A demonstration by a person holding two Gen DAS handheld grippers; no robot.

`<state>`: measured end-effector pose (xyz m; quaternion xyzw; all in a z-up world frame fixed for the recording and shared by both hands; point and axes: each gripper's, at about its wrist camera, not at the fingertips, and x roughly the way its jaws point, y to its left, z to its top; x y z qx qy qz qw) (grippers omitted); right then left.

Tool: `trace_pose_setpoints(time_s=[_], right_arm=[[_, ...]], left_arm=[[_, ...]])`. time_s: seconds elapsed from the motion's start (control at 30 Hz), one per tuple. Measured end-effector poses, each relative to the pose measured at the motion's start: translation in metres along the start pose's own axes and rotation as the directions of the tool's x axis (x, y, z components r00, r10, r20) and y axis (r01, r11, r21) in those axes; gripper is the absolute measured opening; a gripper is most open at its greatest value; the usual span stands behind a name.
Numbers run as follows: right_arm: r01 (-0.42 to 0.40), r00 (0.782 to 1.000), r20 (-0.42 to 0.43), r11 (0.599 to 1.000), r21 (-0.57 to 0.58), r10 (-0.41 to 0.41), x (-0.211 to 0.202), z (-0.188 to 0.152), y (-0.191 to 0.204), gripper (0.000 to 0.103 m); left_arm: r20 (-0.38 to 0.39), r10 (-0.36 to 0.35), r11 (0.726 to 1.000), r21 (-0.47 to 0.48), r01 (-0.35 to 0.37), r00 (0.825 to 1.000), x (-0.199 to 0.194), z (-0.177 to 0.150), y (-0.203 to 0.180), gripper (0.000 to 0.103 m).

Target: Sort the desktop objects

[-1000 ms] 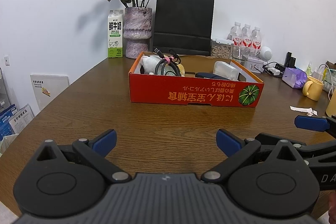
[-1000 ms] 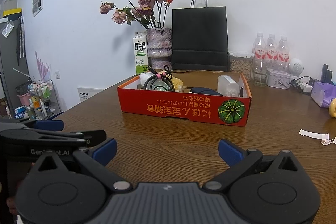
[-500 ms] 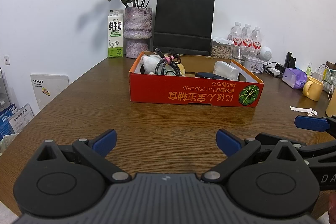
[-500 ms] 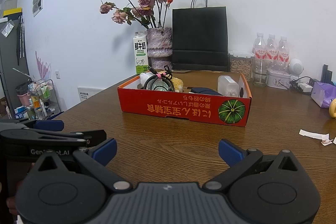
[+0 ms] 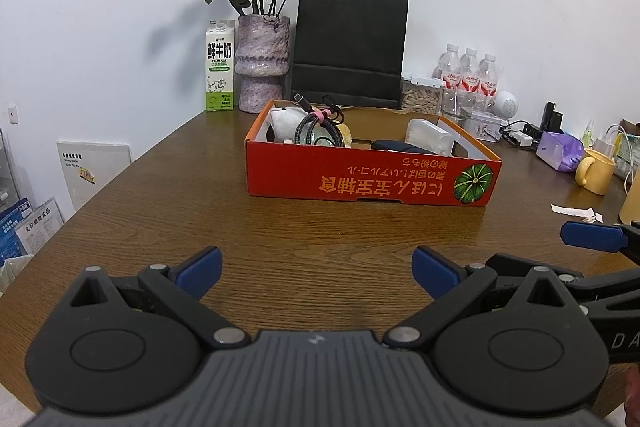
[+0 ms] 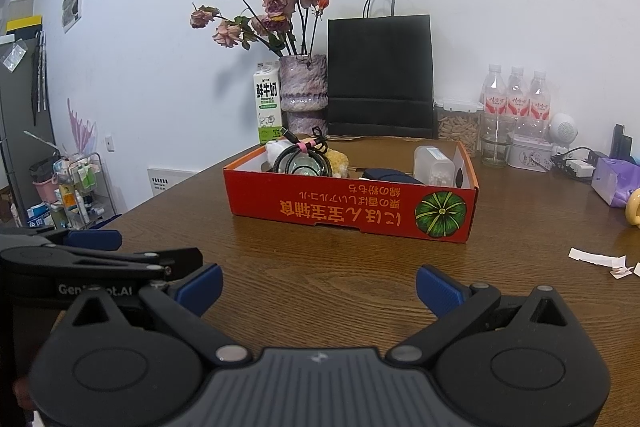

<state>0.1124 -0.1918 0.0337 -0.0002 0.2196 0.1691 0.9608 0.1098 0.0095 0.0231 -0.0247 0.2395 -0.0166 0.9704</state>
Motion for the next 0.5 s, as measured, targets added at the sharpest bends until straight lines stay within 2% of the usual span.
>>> trace_pose_setpoints(time_s=[0.5], right_arm=[[0.002,1.000,-0.007,1.000,-0.002,-0.002,-0.0003,0.0004,-0.0006,0.103]], left_arm=[[-0.005,0.010,1.000,-0.005,-0.010,1.000,0.0012,-0.0023,-0.0009,0.103]])
